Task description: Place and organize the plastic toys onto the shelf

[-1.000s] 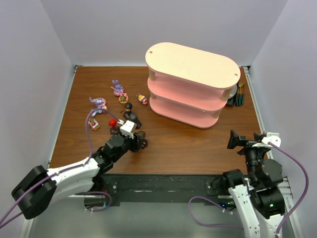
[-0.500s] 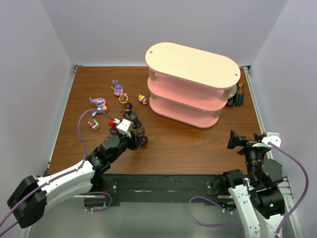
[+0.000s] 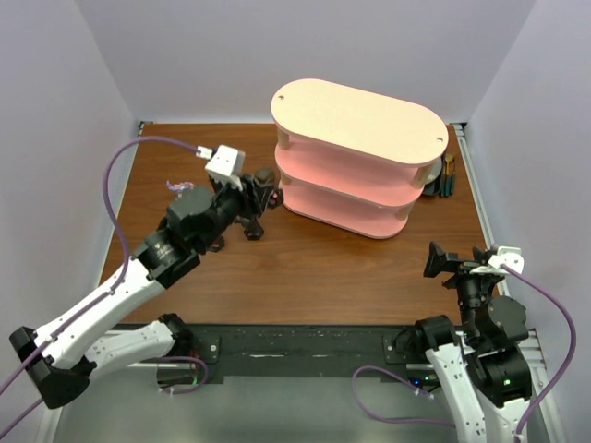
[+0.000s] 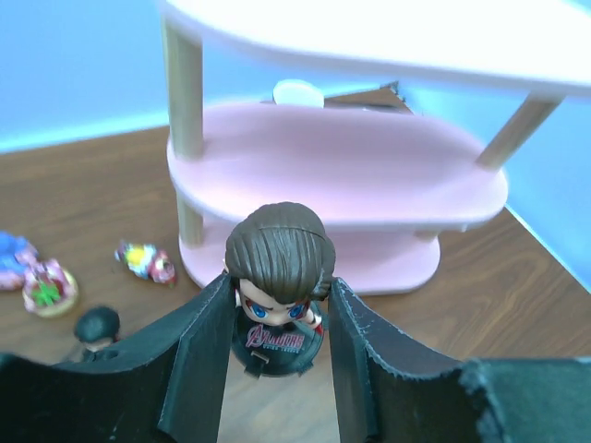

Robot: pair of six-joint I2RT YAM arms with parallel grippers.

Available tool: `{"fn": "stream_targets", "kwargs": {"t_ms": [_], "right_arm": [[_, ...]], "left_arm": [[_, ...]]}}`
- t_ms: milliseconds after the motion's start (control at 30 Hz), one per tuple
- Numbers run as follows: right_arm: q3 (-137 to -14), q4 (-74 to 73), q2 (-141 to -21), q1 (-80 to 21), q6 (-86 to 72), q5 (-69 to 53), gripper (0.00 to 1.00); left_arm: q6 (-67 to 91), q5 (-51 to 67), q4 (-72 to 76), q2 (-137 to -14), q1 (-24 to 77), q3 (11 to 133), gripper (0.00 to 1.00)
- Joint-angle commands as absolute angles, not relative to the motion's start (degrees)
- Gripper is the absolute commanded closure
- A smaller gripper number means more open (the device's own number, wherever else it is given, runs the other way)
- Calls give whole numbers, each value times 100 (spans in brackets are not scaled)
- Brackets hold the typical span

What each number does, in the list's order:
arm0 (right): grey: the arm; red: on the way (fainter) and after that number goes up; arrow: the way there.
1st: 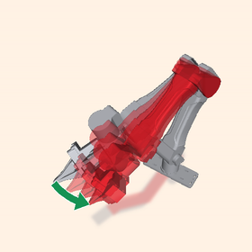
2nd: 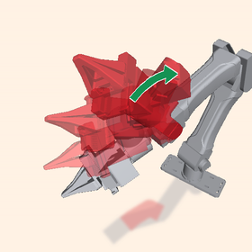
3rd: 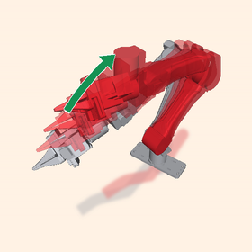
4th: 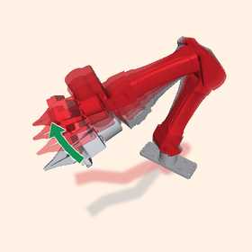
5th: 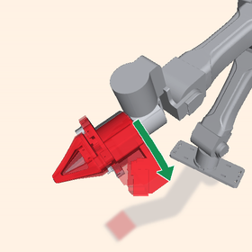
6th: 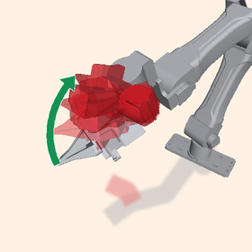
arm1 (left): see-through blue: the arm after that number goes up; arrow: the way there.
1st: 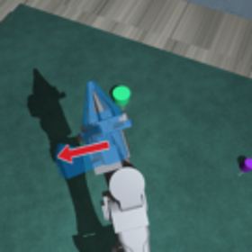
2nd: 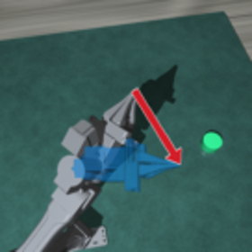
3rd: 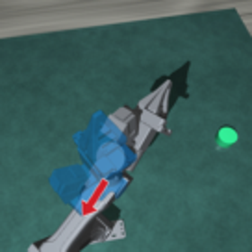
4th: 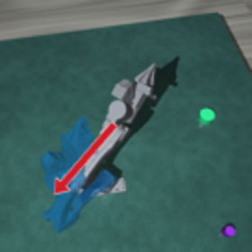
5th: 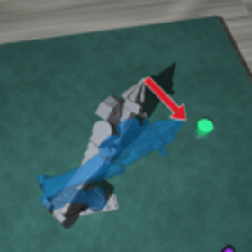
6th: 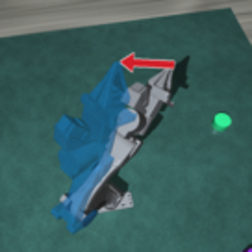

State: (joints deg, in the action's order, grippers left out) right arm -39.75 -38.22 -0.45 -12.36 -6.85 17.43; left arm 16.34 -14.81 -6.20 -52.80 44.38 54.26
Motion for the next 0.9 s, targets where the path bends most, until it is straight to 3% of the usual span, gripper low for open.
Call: {"fn": "stream_targets", "kwargs": {"t_ms": [0, 467, 867], "right_arm": [[-4034, -3762, 123, -1266, -729, 1863, 1], [-3973, -3735, 114, -1292, -896, 2030, 1], [-3955, -3718, 123, -1301, -905, 2022, 1]], "left_arm": [[1179, -1643, -1414, -5861, 4465, 6965, 95], [440, -1889, -1450, -7760, 4447, 9824, 94], [167, -2356, -1204, -9052, 4386, 11205, 94]]}}
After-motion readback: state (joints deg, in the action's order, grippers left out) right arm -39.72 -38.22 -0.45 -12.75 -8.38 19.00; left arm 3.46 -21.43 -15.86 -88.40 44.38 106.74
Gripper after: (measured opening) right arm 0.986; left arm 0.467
